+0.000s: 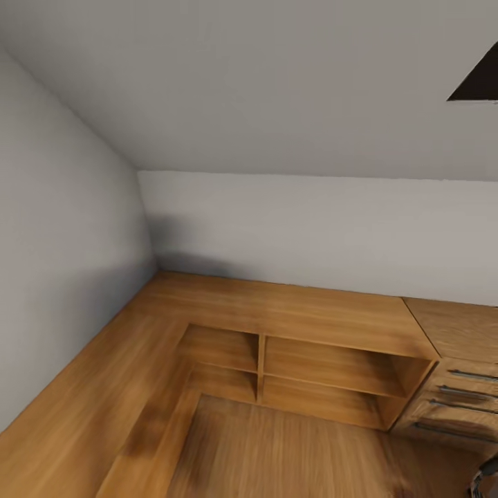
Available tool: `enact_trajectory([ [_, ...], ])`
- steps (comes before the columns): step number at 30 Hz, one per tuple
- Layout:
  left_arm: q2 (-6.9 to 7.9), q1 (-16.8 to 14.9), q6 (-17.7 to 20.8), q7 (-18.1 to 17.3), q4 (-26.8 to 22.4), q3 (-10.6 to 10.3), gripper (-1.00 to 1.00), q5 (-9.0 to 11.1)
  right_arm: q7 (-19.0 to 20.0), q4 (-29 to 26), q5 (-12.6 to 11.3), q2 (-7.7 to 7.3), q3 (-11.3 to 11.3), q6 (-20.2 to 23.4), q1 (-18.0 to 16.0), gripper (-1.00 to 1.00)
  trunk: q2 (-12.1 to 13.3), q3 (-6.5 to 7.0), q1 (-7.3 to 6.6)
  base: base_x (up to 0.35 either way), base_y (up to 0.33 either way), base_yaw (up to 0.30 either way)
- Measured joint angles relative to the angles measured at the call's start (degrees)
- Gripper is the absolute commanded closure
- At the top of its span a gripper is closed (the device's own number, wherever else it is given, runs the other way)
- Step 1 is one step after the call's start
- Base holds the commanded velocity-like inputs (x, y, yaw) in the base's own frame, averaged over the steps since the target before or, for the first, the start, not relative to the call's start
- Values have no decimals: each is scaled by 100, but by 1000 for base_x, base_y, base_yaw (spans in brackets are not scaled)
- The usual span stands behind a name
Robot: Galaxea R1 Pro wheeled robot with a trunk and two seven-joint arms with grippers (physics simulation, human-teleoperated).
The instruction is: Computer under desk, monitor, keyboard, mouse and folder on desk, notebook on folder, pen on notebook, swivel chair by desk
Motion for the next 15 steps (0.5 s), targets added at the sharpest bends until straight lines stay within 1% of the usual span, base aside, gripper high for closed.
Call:
enact_trajectory([
  [5,0,0,97,-8,0,0,-100,1,0,1,0,0,0,0,0,-100,0,14,0,5,2,-292],
  [14,0,0,112,-24,0,0,-100,1,0,1,0,0,0,0,0,-100,0,39,0,2,0,-292],
  [15,0,0,112,-24,0,0,-100,1,0,1,0,0,0,0,0,-100,0,42,0,166,25,-292],
])
